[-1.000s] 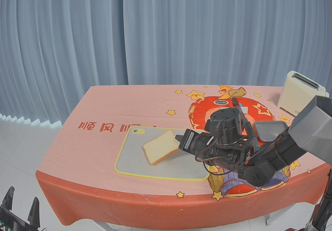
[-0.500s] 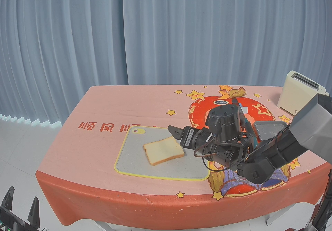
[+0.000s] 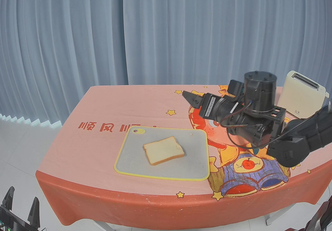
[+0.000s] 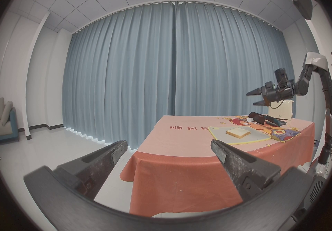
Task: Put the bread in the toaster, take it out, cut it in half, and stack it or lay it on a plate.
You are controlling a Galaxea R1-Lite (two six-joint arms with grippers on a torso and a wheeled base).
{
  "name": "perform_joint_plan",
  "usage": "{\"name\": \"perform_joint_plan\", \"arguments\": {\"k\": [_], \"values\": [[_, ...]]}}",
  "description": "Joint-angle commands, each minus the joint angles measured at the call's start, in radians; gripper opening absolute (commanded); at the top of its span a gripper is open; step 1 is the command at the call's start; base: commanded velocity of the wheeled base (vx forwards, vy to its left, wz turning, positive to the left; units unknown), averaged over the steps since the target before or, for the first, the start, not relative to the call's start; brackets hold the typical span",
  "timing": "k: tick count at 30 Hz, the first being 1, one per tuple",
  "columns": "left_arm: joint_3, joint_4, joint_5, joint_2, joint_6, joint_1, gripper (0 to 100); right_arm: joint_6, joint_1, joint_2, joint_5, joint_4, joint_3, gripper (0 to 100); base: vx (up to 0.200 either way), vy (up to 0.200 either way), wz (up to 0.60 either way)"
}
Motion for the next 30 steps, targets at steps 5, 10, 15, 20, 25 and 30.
{"name": "perform_joint_plan", "arguments": {"k": [5, 10, 15, 20, 25, 30], "values": [[0.018, 0.0, 0.0, 0.0, -0.001, 0.0, 100, -0.131, -0.077, -0.213, 0.002, -0.021, 0.124, 100, 0.0, 0.0, 0.0], [0.018, 0.0, 0.0, 0.0, -0.001, 0.0, 100, -0.16, -0.1, -0.255, 0.011, -0.021, 0.15, 100, 0.0, 0.0, 0.0], [0.018, -0.002, 0.0, 0.0, 0.001, 0.0, 100, -0.217, -0.109, -0.29, 0.012, -0.016, 0.157, 100, 0.0, 0.0, 0.0], [0.018, 0.0, 0.002, 0.0, -0.001, 0.0, 100, -0.272, -0.13, -0.259, 0.009, -0.019, 0.188, 100, 0.0, 0.0, 0.0], [0.018, 0.0, 0.0, 0.0, -0.001, 0.0, 100, -0.276, -0.135, -0.272, 0.012, -0.004, 0.174, 100, 0.0, 0.0, 0.0], [0.018, 0.0, 0.002, 0.0, 0.001, 0.0, 100, -0.293, -0.17, -0.269, 0.014, 0.056, 0.062, 100, 0.0, 0.0, 0.0]]}}
